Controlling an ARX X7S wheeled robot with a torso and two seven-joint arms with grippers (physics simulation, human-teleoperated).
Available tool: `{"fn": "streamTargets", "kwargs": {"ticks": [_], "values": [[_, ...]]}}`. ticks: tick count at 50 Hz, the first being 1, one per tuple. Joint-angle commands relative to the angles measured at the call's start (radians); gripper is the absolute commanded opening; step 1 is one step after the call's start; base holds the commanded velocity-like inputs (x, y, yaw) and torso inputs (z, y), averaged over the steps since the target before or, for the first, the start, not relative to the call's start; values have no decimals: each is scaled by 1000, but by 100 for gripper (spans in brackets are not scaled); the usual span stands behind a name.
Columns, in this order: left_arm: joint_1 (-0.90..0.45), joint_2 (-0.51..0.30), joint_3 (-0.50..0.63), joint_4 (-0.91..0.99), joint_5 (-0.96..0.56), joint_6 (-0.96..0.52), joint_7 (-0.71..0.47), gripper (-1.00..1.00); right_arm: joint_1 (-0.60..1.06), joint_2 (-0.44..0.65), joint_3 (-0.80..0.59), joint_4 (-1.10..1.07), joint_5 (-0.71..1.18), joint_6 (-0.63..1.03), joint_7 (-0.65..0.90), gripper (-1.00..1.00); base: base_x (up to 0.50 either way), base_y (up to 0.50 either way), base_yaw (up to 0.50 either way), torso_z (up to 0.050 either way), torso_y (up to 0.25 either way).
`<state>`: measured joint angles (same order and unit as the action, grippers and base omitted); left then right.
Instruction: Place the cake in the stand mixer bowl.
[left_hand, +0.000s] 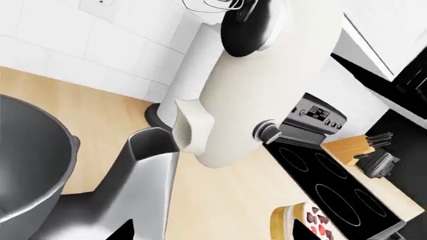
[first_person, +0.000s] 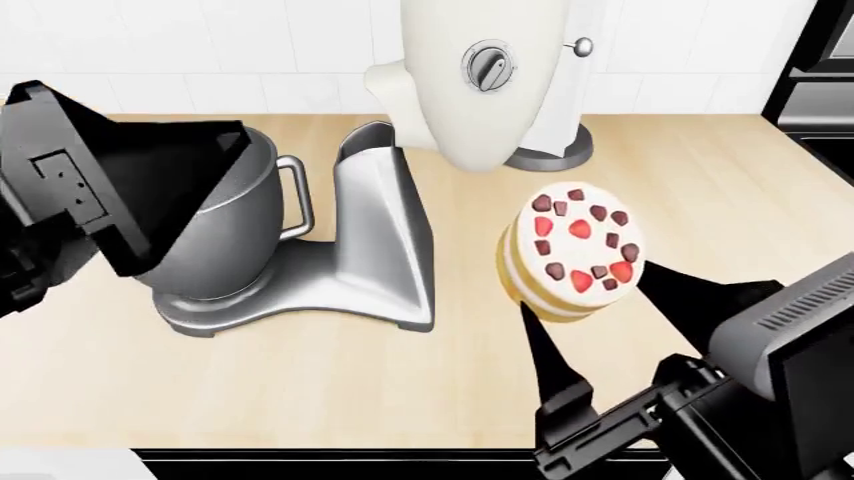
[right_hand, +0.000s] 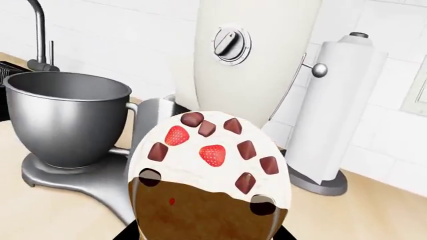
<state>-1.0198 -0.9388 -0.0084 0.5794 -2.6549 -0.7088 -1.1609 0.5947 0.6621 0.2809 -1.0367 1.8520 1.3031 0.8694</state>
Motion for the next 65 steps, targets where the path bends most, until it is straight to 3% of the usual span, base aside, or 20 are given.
{"fn": "streamTargets", "kwargs": {"ticks": [1,4,15,25,31,41,65], "values": [[19,36,12,-76,-59,27,47,100,32,-148,158,-6,-25,177,-124,-100,0,0,0,0,0],[30,85,22,-85,-93,110,46,100,51,-186,193,-8,-32,224,-147,-100,0,0,0,0,0],[-24,142,43,-119,-154,132,90,100,78,-242,264,-10,32,266,-192,-100,0,0,0,0,0],[-5,171,31,-132,-147,130,132,100,49,-297,408,-10,-31,267,-412,-100,0,0,0,0,0],[-24,163,100,-152,-106,38,124,100,55,-306,395,-10,-87,267,-474,-100,0,0,0,0,0],[-56,171,214,-219,-40,-128,137,100,64,-302,383,-10,-39,267,-435,-100,0,0,0,0,0],[-70,199,209,-202,-101,-97,179,100,62,-307,345,-10,-116,267,-466,-100,0,0,0,0,0]]}}
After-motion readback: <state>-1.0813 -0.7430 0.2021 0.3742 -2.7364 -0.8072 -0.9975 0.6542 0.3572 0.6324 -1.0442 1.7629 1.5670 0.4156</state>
